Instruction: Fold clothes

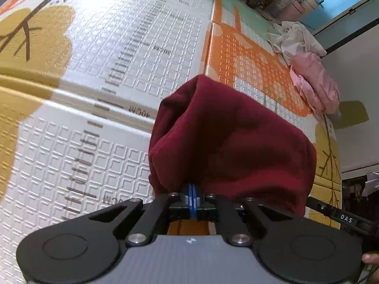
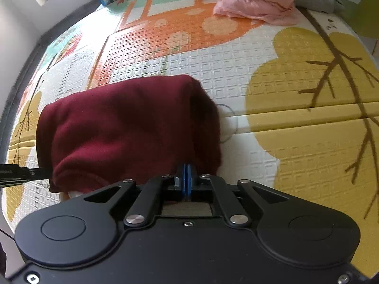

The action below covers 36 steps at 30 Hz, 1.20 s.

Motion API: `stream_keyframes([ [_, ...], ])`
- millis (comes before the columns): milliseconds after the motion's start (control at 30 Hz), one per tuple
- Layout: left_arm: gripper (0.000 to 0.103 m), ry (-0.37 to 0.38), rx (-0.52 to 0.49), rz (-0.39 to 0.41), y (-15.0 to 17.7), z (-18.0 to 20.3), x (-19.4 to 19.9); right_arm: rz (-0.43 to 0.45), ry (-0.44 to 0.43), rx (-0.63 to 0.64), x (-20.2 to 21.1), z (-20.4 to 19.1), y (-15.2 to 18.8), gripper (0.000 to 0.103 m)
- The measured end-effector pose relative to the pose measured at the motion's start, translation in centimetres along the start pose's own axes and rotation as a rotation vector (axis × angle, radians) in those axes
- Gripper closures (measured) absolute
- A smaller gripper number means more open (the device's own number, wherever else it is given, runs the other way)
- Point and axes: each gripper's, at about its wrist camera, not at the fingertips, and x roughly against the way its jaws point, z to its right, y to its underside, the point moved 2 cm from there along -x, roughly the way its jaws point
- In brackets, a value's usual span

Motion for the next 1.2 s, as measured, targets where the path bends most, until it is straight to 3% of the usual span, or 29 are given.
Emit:
stream_keyframes([
  [100, 0.097, -0.020, -0.042, 0.043, -0.6, 0.6, 1.4, 0.050, 0.003, -0.001, 1.9, 0.0, -0.6, 0.099],
  [200, 0.085, -0.051, -0.103, 0.116, -1.4, 1.8, 2.9, 0.115, -0.027, -0.015, 3.9, -0.4, -1.8, 0.099],
  [467, 0.084, 0.008, -0.154, 0.229, -5.0, 5.5, 5.2, 0.226, -0.081, 0.008, 6.2, -3.5, -6.2, 0.099],
  [800, 0.084, 0.050, -0.136, 0.182, -7.3, 7.2, 1.7, 0.190, -0.107, -0.015, 2.6, -5.9, -8.5, 0.099],
  [1033, 0.084, 0.002, -0.092, 0.142, -7.9, 6.1, -1.4, 0.142, -0.096, -0.101, -1.4, -4.9, -8.9, 0.099],
  [1200, 0.091, -0.025, -0.028, 0.135, -8.2, 4.2, -2.5, 0.109, -0.044, -0.138, -3.8, -3.2, -8.3, 0.101],
])
